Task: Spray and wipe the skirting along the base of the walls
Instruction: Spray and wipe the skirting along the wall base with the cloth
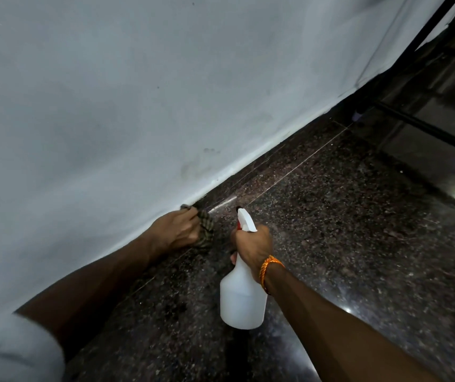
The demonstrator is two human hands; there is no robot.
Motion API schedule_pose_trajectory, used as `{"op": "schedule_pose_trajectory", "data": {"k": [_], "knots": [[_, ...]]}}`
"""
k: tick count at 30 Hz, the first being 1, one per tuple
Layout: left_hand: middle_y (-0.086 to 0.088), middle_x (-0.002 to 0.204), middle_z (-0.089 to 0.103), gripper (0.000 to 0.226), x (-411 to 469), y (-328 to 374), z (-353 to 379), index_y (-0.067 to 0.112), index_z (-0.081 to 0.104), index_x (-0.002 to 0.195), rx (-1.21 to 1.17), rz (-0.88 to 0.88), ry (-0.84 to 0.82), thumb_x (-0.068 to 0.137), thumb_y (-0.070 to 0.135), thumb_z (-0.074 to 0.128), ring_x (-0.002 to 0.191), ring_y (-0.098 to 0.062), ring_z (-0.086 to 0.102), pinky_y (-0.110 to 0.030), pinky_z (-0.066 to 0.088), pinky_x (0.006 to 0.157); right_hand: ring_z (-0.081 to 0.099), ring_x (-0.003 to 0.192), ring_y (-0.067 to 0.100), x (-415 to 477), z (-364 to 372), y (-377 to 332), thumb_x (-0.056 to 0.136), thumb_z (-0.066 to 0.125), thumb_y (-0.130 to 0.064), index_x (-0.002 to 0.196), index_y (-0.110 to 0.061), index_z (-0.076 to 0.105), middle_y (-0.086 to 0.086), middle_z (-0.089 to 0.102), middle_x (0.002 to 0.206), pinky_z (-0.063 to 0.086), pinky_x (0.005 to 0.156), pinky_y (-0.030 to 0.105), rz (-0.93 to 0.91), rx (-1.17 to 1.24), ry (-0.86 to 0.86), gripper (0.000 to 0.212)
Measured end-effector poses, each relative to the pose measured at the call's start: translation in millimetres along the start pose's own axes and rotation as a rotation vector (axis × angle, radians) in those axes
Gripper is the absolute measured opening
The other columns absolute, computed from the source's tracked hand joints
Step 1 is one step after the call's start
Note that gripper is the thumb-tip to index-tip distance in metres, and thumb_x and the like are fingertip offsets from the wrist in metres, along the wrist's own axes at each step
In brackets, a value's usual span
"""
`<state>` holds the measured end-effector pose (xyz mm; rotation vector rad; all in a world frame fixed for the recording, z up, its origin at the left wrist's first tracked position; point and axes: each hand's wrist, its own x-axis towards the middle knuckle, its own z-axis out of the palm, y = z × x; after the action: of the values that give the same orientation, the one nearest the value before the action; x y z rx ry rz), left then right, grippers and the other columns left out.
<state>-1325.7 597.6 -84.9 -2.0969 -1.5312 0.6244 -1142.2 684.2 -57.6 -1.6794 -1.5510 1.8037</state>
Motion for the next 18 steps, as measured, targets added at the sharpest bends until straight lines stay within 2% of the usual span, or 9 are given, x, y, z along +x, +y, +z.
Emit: {"op": "schedule_pose_trajectory", "data": {"k": [2,5,7,9,11,13,14,16,18], "knots": [[-0.009,0.064,0.061,0.017,34.0,-6.5,-6.3,0.008,0.061,0.062,-0.015,-0.006,0.006,0.079,0.006,0.061,0.070,-0.027,0.058,-0.034,0.050,0.059,0.064,0.053,0.039,4.8,-2.6,-9.0,0.080,0.059,-0.002,0.069,-0.007,0.053,0.014,0.060,0.064,0.061,0.059,0.052,-0.023,-0.022,0.007,0.013],[-0.008,0.058,0.059,0.018,67.2,-7.9,-10.0,0.007,0.062,0.057,-0.075,0.010,-0.049,0.070,0.009,0.073,0.065,-0.026,0.058,-0.032,0.047,0.055,0.065,0.052,0.037,19.1,-12.0,-28.9,0.077,0.059,-0.004,0.066,-0.012,0.055,0.019,0.067,0.072,0.060,0.052,0.048,-0.056,-0.035,0.008,0.014],[-0.009,0.058,0.059,0.018,70.1,-5.1,-6.6,0.007,0.062,0.058,-0.066,0.000,-0.031,0.076,0.007,0.064,0.064,-0.026,0.057,-0.034,0.046,0.060,0.069,0.055,0.040,29.8,-19.2,-41.1,0.076,0.059,-0.006,0.066,-0.013,0.057,0.021,0.069,0.075,0.061,0.052,0.050,-0.093,-0.075,-0.006,0.012],[-0.007,0.062,0.060,0.023,66.1,-2.5,1.3,0.010,0.062,0.061,-0.049,0.006,-0.025,0.082,0.007,0.054,0.066,-0.025,0.056,-0.036,0.042,0.068,0.069,0.053,0.039,39.8,-28.0,-48.7,0.076,0.059,-0.007,0.066,-0.012,0.057,0.018,0.068,0.069,0.061,0.051,0.049,-0.098,-0.120,-0.027,0.011],[0.003,0.073,0.065,0.018,57.2,-1.7,11.4,0.020,0.068,0.068,-0.124,-0.034,-0.107,0.083,0.021,0.059,0.078,-0.016,0.055,-0.030,0.037,0.076,0.065,0.046,0.035,41.2,-36.4,-52.3,0.075,0.058,-0.008,0.073,-0.007,0.060,0.018,0.066,0.069,0.058,0.045,0.045,-0.079,-0.155,-0.068,0.002],[0.014,0.088,0.067,0.011,54.4,-5.1,9.3,0.033,0.071,0.081,-0.199,-0.148,-0.186,0.082,0.039,0.063,0.089,-0.003,0.049,-0.018,0.034,0.081,0.063,0.043,0.034,41.9,-44.9,-54.5,0.072,0.056,-0.010,0.085,-0.002,0.060,0.021,0.067,0.077,0.056,0.042,0.042,-0.057,-0.169,-0.091,0.016],[0.014,0.086,0.067,0.010,55.6,-5.8,4.6,0.032,0.071,0.079,-0.194,-0.182,-0.227,0.080,0.040,0.066,0.088,-0.004,0.050,-0.018,0.035,0.081,0.064,0.045,0.034,41.9,-48.7,-56.7,0.072,0.055,-0.011,0.089,-0.003,0.058,0.021,0.067,0.082,0.055,0.041,0.039,-0.050,-0.185,-0.108,0.019],[0.000,0.073,0.064,0.016,59.6,-2.2,-3.9,0.015,0.068,0.066,-0.160,-0.169,-0.298,0.079,0.025,0.071,0.080,-0.019,0.056,-0.032,0.041,0.077,0.066,0.050,0.035,41.1,-56.4,-61.1,0.073,0.054,-0.011,0.090,-0.006,0.055,0.021,0.067,0.085,0.053,0.041,0.034,-0.049,-0.229,-0.130,0.018],[-0.007,0.068,0.063,0.019,61.9,-5.8,-13.5,0.010,0.065,0.063,-0.127,-0.144,-0.339,0.080,0.018,0.070,0.077,-0.027,0.059,-0.038,0.047,0.072,0.065,0.049,0.034,40.7,-63.3,-65.3,0.074,0.054,-0.008,0.084,-0.008,0.053,0.020,0.067,0.082,0.050,0.040,0.030,-0.044,-0.247,-0.160,0.010]]}}
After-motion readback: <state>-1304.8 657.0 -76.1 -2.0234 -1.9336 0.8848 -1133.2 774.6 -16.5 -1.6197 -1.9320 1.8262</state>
